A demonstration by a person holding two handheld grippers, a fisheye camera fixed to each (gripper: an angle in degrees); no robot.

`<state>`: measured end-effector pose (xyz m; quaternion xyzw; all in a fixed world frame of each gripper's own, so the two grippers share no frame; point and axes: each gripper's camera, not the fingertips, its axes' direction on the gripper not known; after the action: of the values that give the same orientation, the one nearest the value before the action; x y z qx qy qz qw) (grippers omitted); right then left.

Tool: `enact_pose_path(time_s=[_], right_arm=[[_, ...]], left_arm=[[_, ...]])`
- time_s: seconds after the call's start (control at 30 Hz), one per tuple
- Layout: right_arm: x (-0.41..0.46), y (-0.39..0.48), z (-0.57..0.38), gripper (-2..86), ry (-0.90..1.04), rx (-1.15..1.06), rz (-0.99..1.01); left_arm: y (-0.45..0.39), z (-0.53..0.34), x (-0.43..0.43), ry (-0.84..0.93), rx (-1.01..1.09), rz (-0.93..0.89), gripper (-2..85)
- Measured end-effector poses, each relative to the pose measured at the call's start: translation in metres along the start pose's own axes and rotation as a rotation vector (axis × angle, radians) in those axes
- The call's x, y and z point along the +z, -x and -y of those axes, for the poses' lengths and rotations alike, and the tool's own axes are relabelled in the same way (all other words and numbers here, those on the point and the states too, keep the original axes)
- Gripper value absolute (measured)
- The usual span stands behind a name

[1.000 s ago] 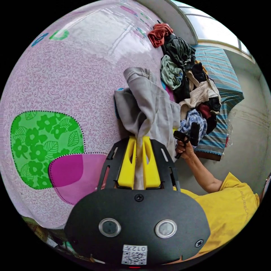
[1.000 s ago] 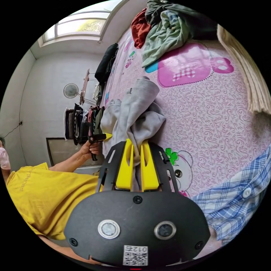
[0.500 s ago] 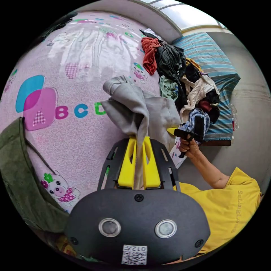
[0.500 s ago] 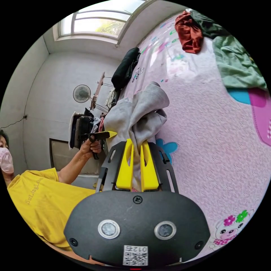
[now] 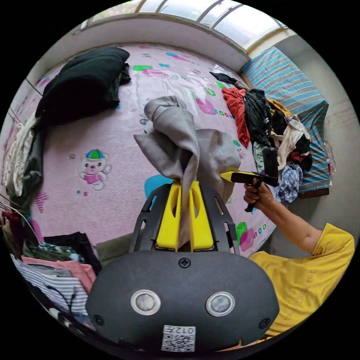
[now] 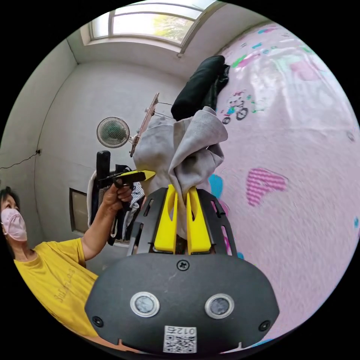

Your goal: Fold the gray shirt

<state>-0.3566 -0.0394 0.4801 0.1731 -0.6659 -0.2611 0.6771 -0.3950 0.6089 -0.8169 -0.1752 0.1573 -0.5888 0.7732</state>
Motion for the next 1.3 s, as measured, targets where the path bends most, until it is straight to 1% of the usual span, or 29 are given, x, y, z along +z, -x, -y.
enact_pose_path(time_s=[0.07, 0.1, 0.17, 0.23, 0.27, 0.3, 0.33, 0.37, 0.4, 0.43, 0.47, 0.5, 0.57, 0.63, 0.67, 0.7, 0.77, 0.83, 0.87, 0.93, 0.97, 1.03, 1.07, 1.1, 1.13, 1.23, 1.3], right_arm=[[0.056, 0.013, 0.042, 3.1, 0.023, -0.031, 0.060], [0.070, 0.016, 0.052, 3.2, 0.028, -0.039, 0.076], [0.128, 0.032, 0.088, 3.6, 0.045, -0.067, 0.139], [0.175, 0.047, 0.113, 4.1, 0.053, -0.082, 0.193], [0.208, 0.057, 0.129, 4.6, 0.057, -0.079, 0.227], [0.224, 0.064, 0.136, 5.1, 0.060, -0.076, 0.235], [0.255, 0.075, 0.150, 6.2, 0.079, -0.061, 0.200], [0.284, 0.084, 0.161, 9.1, 0.114, -0.034, 0.129], [0.295, 0.087, 0.166, 10.6, 0.131, -0.017, 0.097], [0.311, 0.088, 0.170, 11.4, 0.150, 0.013, 0.035], [0.316, 0.089, 0.169, 11.7, 0.126, 0.035, -0.008], [0.316, 0.089, 0.167, 11.7, 0.114, 0.038, -0.021], [0.306, 0.089, 0.152, 10.9, 0.115, -0.010, -0.066], [0.289, 0.087, 0.131, 9.6, 0.138, -0.077, -0.102], [0.273, 0.083, 0.111, 8.4, 0.142, -0.102, -0.129], [0.264, 0.081, 0.099, 7.9, 0.144, -0.112, -0.128], [0.220, 0.069, 0.046, 5.5, 0.133, -0.100, -0.126], [0.184, 0.062, -0.001, 3.9, 0.132, -0.072, -0.146], [0.160, 0.059, -0.036, 3.0, 0.139, -0.051, -0.178], [0.125, 0.058, -0.090, 2.3, 0.156, -0.021, -0.242], [0.103, 0.060, -0.126, 2.1, 0.168, -0.004, -0.288], [0.069, 0.067, -0.178, 1.7, 0.169, 0.008, -0.370], [0.047, 0.074, -0.210, 1.5, 0.153, 0.017, -0.427], [0.036, 0.077, -0.226, 1.4, 0.140, 0.021, -0.453], [0.014, 0.085, -0.255, 1.2, 0.108, 0.026, -0.500], [-0.032, 0.111, -0.319, 0.8, 0.013, -0.027, -0.630], [-0.052, 0.129, -0.352, 0.6, -0.029, -0.100, -0.733]], left_arm=[[0.016, 0.007, -0.023, -0.014, -0.026, 0.083, 2.7], [0.025, 0.011, -0.037, -0.021, -0.042, 0.150, 2.9], [0.035, 0.015, -0.058, -0.029, -0.076, 0.264, 3.4], [0.044, 0.021, -0.085, -0.042, -0.164, 0.524, 4.5], [0.046, 0.021, -0.091, -0.049, -0.196, 0.609, 4.9], [0.052, 0.022, -0.101, -0.074, -0.283, 0.771, 5.6], [0.061, 0.022, -0.107, -0.084, -0.390, 0.921, 6.4], [0.067, 0.022, -0.108, -0.076, -0.451, 0.982, 6.6], [0.079, 0.023, -0.107, -0.033, -0.552, 1.064, 7.1], [0.086, 0.023, -0.104, -0.011, -0.604, 1.113, 6.7], [0.087, 0.021, -0.104, -0.033, -0.625, 1.132, 6.6], [0.084, 0.015, -0.106, -0.096, -0.652, 1.151, 5.4], [0.074, 0.006, -0.108, -0.193, -0.632, 1.121, 3.6], [0.042, 0.001, -0.097, -0.279, -0.490, 1.056, 1.8], [0.031, 0.000, -0.092, -0.290, -0.449, 1.044, 1.6], [0.009, -0.002, -0.077, -0.295, -0.363, 1.008, 1.2], [-0.028, -0.005, -0.047, -0.291, -0.240, 0.910, 0.8], [-0.082, -0.014, 0.001, -0.232, -0.084, 0.717, 0.6], [-0.097, -0.018, 0.014, -0.219, -0.049, 0.664, 0.6], [-0.156, -0.035, 0.062, -0.150, 0.075, 0.422, 0.4], [-0.171, -0.040, 0.073, -0.132, 0.103, 0.349, 0.4], [-0.225, -0.063, 0.112, -0.053, 0.144, 0.077, 0.4], [-0.238, -0.068, 0.121, -0.030, 0.156, 0.011, 0.4], [-0.263, -0.081, 0.137, 0.010, 0.181, -0.097, 0.5], [-0.287, -0.093, 0.151, 0.044, 0.181, -0.165, 0.5], [-0.344, -0.122, 0.176, 0.111, 0.216, -0.283, 0.5], [-0.375, -0.137, 0.186, 0.127, 0.237, -0.286, 0.5]])
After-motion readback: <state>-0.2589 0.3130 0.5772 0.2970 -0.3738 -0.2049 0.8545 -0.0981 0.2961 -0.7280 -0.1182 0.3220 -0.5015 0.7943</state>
